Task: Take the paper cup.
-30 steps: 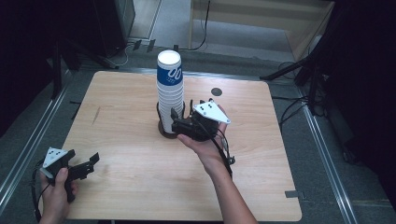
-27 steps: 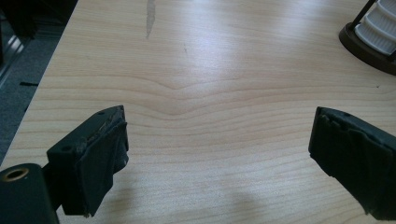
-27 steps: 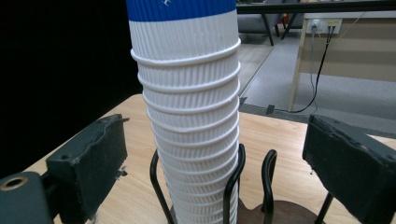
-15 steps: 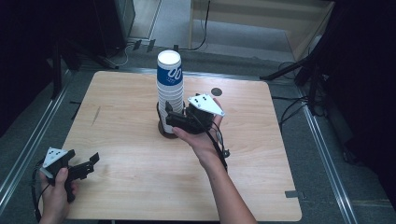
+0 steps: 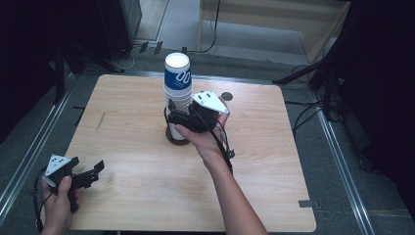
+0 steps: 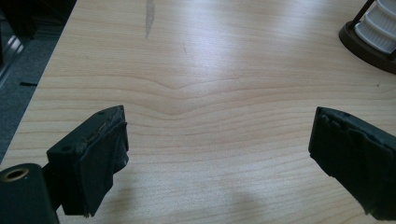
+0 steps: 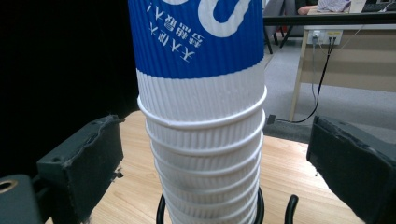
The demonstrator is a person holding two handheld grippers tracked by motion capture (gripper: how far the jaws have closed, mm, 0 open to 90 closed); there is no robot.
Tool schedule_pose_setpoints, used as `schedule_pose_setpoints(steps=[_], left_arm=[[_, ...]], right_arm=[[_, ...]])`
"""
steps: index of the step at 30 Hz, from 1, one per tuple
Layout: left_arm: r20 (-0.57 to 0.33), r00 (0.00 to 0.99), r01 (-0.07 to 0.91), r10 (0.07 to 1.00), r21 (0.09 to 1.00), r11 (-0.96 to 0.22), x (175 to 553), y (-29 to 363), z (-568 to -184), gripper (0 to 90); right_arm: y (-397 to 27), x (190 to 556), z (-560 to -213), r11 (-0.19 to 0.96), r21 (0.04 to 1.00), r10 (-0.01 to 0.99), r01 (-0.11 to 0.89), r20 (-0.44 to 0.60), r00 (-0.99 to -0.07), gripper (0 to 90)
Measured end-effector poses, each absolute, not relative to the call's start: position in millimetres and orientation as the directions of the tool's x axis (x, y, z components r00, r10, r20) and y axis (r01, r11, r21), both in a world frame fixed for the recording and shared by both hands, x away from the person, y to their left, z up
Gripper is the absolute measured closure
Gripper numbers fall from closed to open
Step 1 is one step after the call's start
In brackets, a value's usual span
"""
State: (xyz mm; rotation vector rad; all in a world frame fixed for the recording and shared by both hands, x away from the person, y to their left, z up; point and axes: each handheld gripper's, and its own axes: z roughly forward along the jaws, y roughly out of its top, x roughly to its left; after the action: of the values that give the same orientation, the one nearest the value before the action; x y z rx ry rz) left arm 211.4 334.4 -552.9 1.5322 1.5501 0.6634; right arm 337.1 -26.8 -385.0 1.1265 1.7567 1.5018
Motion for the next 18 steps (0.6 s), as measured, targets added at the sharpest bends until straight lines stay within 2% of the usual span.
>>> schedule_pose_setpoints(steps=[18], left_arm=[[-0.193,0.099,0.535,0.976,0.838,0.112,212,334,-553,5.4]], right_arm=[[-13,353,-375,0.014,0.975,0.871,0.222,0.097,-0.481,3.3]])
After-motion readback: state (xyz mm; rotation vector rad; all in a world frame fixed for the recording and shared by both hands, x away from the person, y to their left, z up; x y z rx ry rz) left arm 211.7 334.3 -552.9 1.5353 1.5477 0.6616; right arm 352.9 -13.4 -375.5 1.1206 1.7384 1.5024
